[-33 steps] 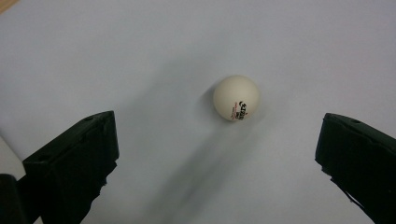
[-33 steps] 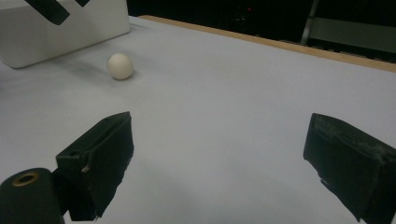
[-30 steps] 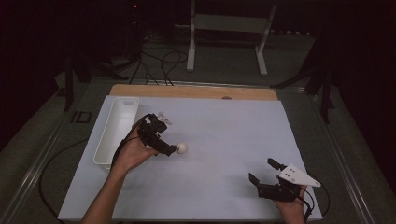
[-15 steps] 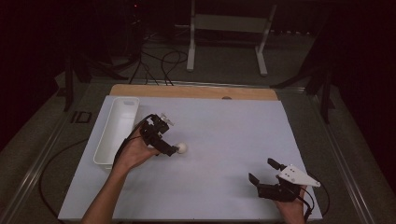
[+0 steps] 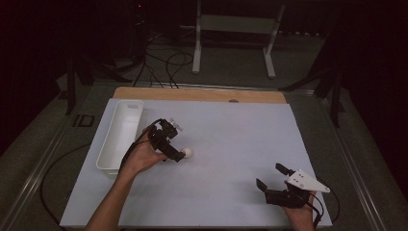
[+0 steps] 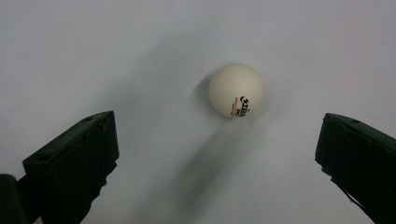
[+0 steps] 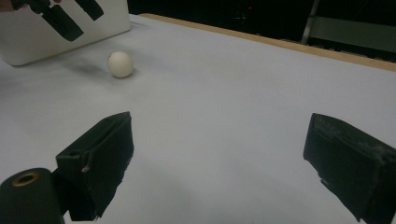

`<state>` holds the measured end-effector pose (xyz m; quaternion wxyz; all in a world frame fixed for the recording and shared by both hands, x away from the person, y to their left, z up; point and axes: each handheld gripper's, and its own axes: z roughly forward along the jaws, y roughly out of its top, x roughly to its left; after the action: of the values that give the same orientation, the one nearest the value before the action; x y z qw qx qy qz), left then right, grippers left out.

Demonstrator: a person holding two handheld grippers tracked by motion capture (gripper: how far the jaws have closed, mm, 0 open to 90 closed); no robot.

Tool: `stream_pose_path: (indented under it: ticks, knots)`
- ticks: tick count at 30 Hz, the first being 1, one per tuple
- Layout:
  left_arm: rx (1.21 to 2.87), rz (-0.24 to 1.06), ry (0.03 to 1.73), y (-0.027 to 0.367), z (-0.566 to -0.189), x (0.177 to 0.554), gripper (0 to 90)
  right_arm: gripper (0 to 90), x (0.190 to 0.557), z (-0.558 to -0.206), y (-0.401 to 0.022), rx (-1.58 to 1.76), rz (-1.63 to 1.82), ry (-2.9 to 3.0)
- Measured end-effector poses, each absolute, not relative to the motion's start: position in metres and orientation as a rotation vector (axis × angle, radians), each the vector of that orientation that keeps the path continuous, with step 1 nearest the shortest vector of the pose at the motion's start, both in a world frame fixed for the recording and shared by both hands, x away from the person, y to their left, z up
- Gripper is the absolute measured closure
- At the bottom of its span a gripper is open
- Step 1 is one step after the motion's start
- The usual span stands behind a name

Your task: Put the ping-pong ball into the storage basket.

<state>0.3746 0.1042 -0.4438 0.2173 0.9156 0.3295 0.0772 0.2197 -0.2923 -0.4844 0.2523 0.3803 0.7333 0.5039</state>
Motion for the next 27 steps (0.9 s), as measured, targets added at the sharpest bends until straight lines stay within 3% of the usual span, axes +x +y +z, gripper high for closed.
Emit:
stream_pose_path:
  ticks: [27]
  knots:
    - [2.566,0.19,0.882,0.086,-0.452,0.386,0.2,8.0,0.22,-0.484,-0.293,1.033,1.37,1.994]
